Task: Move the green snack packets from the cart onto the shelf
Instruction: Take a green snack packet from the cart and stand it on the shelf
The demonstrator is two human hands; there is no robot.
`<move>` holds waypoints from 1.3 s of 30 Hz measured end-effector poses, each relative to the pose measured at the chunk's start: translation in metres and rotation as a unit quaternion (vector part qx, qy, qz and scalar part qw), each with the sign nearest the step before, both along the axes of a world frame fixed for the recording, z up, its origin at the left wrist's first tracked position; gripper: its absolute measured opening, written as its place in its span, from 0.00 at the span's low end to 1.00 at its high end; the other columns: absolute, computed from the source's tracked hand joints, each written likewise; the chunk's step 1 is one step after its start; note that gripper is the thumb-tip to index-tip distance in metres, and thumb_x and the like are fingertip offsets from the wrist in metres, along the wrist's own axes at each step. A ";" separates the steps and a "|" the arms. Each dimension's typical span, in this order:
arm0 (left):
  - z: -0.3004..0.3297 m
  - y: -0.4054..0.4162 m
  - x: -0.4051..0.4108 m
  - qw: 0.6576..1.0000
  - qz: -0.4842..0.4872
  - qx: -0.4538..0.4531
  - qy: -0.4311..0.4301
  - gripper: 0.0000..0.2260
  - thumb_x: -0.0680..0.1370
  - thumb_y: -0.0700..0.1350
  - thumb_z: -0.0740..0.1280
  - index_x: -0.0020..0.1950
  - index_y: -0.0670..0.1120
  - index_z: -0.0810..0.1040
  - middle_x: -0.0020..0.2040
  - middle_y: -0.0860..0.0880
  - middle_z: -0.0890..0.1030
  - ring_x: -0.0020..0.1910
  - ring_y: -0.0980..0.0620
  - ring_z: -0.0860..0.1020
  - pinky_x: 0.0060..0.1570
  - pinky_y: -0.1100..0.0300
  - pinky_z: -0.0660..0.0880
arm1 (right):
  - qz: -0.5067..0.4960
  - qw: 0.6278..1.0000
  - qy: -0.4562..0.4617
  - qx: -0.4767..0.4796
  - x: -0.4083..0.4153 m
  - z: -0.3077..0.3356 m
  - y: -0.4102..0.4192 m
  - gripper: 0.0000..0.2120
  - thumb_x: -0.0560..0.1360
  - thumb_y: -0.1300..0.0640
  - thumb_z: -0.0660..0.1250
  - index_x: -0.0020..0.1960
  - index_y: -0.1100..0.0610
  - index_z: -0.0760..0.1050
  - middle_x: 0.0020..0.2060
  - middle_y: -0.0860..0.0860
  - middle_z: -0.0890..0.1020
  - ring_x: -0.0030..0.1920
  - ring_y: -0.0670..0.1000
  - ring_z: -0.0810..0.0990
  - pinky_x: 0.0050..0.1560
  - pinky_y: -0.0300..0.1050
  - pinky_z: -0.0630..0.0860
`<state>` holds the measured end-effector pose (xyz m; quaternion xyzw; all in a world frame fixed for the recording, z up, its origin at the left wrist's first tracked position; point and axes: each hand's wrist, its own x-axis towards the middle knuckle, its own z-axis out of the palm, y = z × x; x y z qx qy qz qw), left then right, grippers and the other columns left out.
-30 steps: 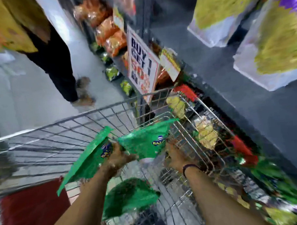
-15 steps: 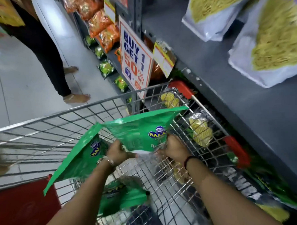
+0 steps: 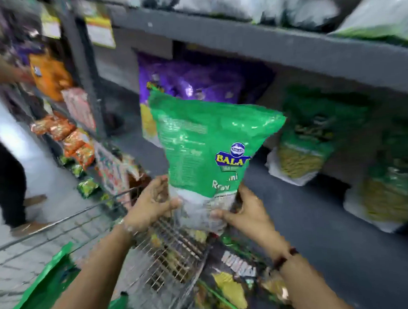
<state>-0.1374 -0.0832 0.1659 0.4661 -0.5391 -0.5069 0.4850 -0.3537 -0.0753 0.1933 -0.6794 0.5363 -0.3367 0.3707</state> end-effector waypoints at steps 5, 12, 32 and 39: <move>0.014 -0.051 -0.091 0.992 -0.087 -0.054 -0.068 0.23 0.71 0.29 0.65 0.63 0.40 0.63 0.54 0.47 0.74 0.47 0.71 0.75 0.46 0.79 0.71 | -0.140 0.990 -0.010 -0.003 -0.073 0.002 -0.012 0.25 0.56 0.48 0.76 0.50 0.43 0.70 0.50 0.48 0.81 0.55 0.54 0.78 0.60 0.58 0.74; -0.013 -0.092 -0.155 0.998 -0.059 0.026 -0.007 0.23 0.73 0.35 0.65 0.63 0.52 0.63 0.51 0.48 0.72 0.41 0.57 0.74 0.31 0.73 0.75 | -0.231 0.972 -0.016 0.022 -0.106 -0.022 -0.020 0.29 0.55 0.39 0.72 0.53 0.43 0.66 0.55 0.52 0.80 0.57 0.56 0.76 0.58 0.58 0.75; -0.005 -0.103 -0.166 0.967 -0.239 0.022 -0.091 0.42 0.44 0.56 0.78 0.53 0.57 0.63 0.52 0.60 0.73 0.52 0.63 0.73 0.50 0.72 0.73 | -0.275 0.953 -0.107 -0.069 -0.127 -0.052 0.004 0.23 0.70 0.64 0.65 0.50 0.36 0.70 0.49 0.33 0.80 0.53 0.33 0.75 0.55 0.29 0.68; -0.003 -0.130 -0.151 0.942 -0.316 0.050 -0.099 0.27 0.65 0.45 0.74 0.61 0.44 0.69 0.53 0.56 0.76 0.54 0.58 0.75 0.49 0.75 0.74 | -0.126 0.987 -0.097 0.032 -0.151 -0.028 -0.031 0.49 0.61 0.64 0.77 0.70 0.50 0.49 0.66 0.37 0.60 0.66 0.38 0.62 0.59 0.21 0.59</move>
